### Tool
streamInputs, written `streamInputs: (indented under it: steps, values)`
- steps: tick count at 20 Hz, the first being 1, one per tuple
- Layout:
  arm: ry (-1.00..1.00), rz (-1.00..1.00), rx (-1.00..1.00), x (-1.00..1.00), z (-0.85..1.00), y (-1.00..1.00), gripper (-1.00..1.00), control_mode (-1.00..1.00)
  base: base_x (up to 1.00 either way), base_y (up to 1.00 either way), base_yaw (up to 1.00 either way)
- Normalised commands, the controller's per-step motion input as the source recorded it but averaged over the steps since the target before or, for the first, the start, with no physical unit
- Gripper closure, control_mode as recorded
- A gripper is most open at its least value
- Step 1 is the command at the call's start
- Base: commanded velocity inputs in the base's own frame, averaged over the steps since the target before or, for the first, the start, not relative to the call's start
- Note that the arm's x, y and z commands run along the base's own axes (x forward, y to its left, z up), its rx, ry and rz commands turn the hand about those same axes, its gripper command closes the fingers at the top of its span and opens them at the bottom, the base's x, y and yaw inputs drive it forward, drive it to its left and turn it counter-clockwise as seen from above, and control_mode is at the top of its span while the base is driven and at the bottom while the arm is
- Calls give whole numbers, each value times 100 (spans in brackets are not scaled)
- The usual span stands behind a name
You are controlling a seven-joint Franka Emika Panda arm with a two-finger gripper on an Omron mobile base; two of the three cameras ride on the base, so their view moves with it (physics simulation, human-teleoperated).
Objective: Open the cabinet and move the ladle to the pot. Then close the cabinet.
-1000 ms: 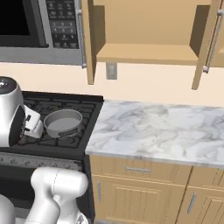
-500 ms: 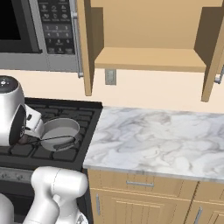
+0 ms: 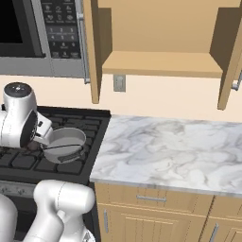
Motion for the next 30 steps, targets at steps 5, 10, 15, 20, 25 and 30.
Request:
streamInputs:
  steps: [5, 10, 15, 20, 25, 30]
  values:
    - [7, -7, 0, 90, -45, 24, 100, -100, 0, 0, 0]
    - [1, -1, 0, 67, -40, 4, 100, -100, 0, 0, 0]
    - [0, 0, -1, 53, -39, 0, 100, -100, 0, 0, 0]
    - [0, 0, -2, 52, -33, 0, 100, -100, 0, 0, 0]
    - [0, 0, -3, 41, -30, 0, 100, -100, 0, 0, 0]
    - [0, 3, -2, 23, -30, 0, 100, -100, 0, 0, 0]
